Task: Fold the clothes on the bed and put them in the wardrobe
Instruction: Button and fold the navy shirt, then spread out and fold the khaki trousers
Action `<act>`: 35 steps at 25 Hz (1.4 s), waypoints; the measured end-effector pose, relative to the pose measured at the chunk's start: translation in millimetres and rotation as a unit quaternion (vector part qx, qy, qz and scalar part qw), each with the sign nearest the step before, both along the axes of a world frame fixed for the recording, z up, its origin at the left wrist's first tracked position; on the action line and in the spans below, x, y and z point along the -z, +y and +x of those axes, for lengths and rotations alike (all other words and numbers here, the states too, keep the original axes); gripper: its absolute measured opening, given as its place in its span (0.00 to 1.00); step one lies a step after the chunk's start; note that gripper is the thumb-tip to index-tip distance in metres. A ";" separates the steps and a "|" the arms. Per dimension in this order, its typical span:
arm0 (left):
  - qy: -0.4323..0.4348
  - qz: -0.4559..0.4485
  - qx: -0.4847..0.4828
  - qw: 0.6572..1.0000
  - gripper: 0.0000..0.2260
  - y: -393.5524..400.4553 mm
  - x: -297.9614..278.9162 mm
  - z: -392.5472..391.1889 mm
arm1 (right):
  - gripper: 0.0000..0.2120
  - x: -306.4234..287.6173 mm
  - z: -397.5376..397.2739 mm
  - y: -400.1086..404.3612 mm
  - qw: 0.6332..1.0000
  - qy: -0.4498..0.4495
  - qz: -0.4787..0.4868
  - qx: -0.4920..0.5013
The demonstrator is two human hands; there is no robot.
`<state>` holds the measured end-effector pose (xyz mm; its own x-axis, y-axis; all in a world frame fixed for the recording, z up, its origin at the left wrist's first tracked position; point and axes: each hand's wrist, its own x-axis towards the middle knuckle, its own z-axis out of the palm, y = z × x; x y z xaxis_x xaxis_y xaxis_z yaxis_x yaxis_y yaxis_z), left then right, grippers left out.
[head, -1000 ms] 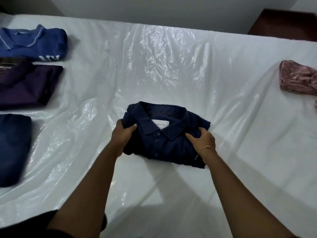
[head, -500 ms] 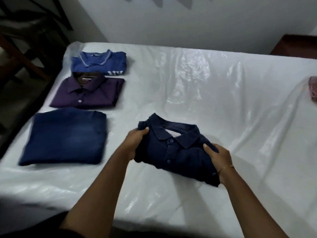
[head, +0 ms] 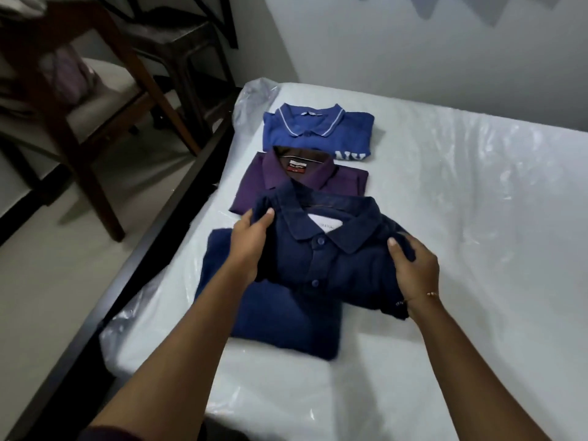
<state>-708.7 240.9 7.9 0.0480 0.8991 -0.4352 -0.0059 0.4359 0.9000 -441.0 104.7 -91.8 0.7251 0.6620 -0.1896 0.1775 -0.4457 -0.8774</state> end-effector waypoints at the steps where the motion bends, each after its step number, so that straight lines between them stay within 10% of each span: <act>1: -0.001 0.022 -0.014 1.000 0.08 24.4 4.5 -5.6 | 0.17 -0.1 -4.5 26.8 1.000 -0.016 0.004 -0.006; 10: 0.059 0.144 -0.017 0.988 0.09 194.8 42.9 5.6 | 0.19 7.6 22.8 212.6 0.988 -0.155 0.021 -0.015; 19: 0.390 0.089 0.104 0.911 0.23 215.8 135.9 4.1 | 0.21 121.8 47.0 227.4 0.971 -0.118 -0.184 -0.096; 28: 0.483 0.266 -0.004 0.834 0.27 179.9 63.3 48.1 | 0.29 13.5 18.0 200.3 0.948 -0.224 -0.219 -0.062; 35: 0.410 0.444 0.075 0.793 0.22 127.3 -133.8 135.6 | 0.29 -193.1 42.5 162.9 0.906 -0.390 -0.139 -0.091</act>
